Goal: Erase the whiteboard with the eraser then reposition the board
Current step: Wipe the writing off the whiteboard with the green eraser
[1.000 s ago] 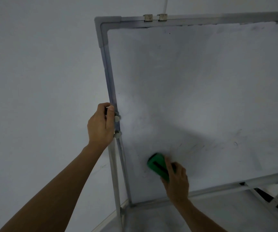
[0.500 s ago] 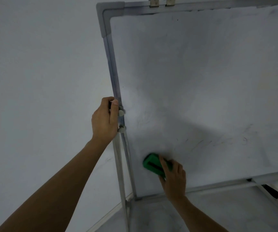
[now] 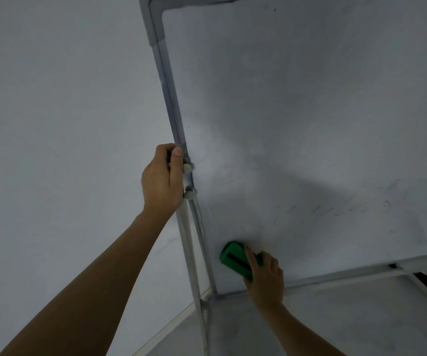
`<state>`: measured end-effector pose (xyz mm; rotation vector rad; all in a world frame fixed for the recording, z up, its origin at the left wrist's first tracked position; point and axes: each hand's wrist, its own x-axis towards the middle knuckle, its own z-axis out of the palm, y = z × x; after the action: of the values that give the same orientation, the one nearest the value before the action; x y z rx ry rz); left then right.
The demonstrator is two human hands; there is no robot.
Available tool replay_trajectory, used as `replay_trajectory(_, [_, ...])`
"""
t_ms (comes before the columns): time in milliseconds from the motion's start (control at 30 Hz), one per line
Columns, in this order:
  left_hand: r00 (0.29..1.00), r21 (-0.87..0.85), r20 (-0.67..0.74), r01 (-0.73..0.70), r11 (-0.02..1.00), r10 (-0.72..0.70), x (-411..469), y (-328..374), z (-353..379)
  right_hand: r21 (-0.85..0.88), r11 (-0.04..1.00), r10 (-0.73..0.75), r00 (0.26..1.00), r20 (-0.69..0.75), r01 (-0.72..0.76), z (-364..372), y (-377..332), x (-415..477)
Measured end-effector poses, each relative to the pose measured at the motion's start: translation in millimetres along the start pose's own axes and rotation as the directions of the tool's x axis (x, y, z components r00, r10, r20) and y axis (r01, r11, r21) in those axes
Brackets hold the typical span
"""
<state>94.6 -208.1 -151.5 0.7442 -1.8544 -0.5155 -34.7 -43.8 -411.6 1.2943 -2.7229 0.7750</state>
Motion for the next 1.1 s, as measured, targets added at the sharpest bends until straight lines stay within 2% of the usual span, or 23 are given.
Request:
replay_trajectory(33, [1.000, 0.004, -0.003, 0.004, 1.000, -0.004, -0.5, 0.1, 0.1, 0.006, 0.991, 0.129, 0.981, 0.142, -0.132, 5.8, 13.6, -12.0])
replay_trajectory(100, [1.000, -0.003, -0.007, 0.007, 1.000, -0.007, -2.2, 3.7, -1.0, 0.051, 0.917, 0.368, 0.887, 0.278, -0.396, 13.5, 33.8, -28.0])
replay_trajectory(133, [1.000, -0.025, 0.002, 0.008, 1.000, -0.008, -2.7, 4.1, -1.5, 0.155, 0.844, 0.439, 0.828, 0.348, -0.513, 15.0, 38.7, -30.2])
replay_trajectory(167, [1.000, -0.058, 0.011, 0.018, 0.998, -0.017, -2.9, 4.2, -1.6, 0.288, 0.726, 0.480, 0.760, 0.437, -0.624, 13.0, 38.7, -29.9])
replay_trajectory(200, [0.999, -0.098, 0.019, 0.040, 0.994, -0.038, -3.0, 3.1, -1.7, 0.419, 0.622, 0.487, 0.746, 0.455, -0.662, 10.9, 32.5, -29.0])
replay_trajectory(267, [0.994, -0.192, 0.051, 0.109, 0.975, -0.101, -4.7, -2.6, -2.7, 0.662, 0.410, 0.518, 0.758, 0.397, -0.627, 1.2, 2.9, -27.0])
replay_trajectory(367, [0.978, -0.316, 0.165, 0.176, 0.932, -0.129, -4.8, -17.3, -6.1, 0.877, 0.042, 0.502, 0.769, 0.396, -0.479, -9.3, -66.1, -11.8])
replay_trajectory(433, [0.962, -0.338, 0.255, 0.182, 0.923, -0.096, 1.8, -26.9, -10.3, 0.924, -0.087, 0.507, 0.782, 0.363, -0.372, -0.5, -109.7, 0.8])
replay_trajectory(500, [0.941, -0.325, 0.334, 0.158, 0.932, -0.043, 9.5, -34.2, -14.3, 0.929, -0.122, 0.568, 0.743, 0.354, -0.350, 18.7, -135.8, 2.3])
replay_trajectory(533, [0.937, -0.319, 0.348, 0.133, 0.938, -0.014, 11.5, -36.1, -16.1, 0.911, -0.162, 0.581, 0.710, 0.398, -0.378, 33.6, -139.1, 1.4])
replay_trajectory(633, [0.928, -0.330, 0.370, 0.081, 0.940, 0.050, 15.0, -42.4, -18.3, 0.739, -0.418, 0.552, 0.499, 0.668, -0.528, 74.6, -119.7, 1.7])
replay_trajectory(667, [0.924, -0.341, 0.378, 0.082, 0.936, 0.056, 16.7, -45.1, -17.9, 0.703, -0.449, 0.544, 0.456, 0.704, -0.551, 91.9, -108.5, 4.8])
replay_trajectory(733, [0.919, -0.364, 0.389, 0.087, 0.927, 0.067, 19.2, -49.8, -17.4, 0.659, -0.587, 0.517, 0.409, 0.752, -0.470, 78.1, -114.6, 17.6])
replay_trajectory(767, [0.916, -0.372, 0.395, 0.092, 0.924, 0.068, 19.2, -50.7, -16.6, 0.689, -0.593, 0.554, 0.409, 0.725, -0.418, 60.5, -125.2, 23.3])
replay_trajectory(800, [0.916, -0.383, 0.395, 0.092, 0.919, 0.072, 18.6, -50.3, -15.9, 0.738, -0.569, 0.592, 0.442, 0.674, -0.363, 46.3, -134.3, 26.9])
replay_trajectory(900, [0.921, -0.405, 0.377, 0.073, 0.911, 0.094, 17.2, -46.3, -15.4, 0.878, -0.409, 0.671, 0.570, 0.474, -0.248, 30.3, -154.3, 27.3])
replay_trajectory(967, [0.927, -0.411, 0.361, 0.065, 0.909, 0.097, 17.0, -45.7, -14.5, 0.886, -0.374, 0.679, 0.570, 0.463, -0.274, 36.4, -155.0, 16.8])
replay_trajectory(1000, [0.928, -0.420, 0.360, 0.065, 0.905, 0.100, 16.3, -45.2, -14.2, 0.854, -0.410, 0.679, 0.518, 0.520, -0.319, 40.2, -149.5, 10.7])
replay_trajectory(1033, [0.927, -0.431, 0.361, 0.069, 0.900, 0.101, 15.4, -45.2, -13.7, 0.737, -0.599, 0.599, 0.436, 0.672, -0.313, 42.8, -140.3, 7.9])
replay_trajectory(1067, [0.927, -0.442, 0.360, 0.074, 0.894, 0.102, 14.6, -45.9, -14.2, 0.605, -0.735, 0.493, 0.370, 0.787, -0.307, 42.8, -130.9, 7.7])
replay_trajectory(1100, [0.927, -0.450, 0.362, 0.080, 0.889, 0.100, 13.0, -46.2, -14.0, 0.523, -0.812, 0.439, 0.319, 0.840, -0.260, 42.5, -122.3, 8.4])
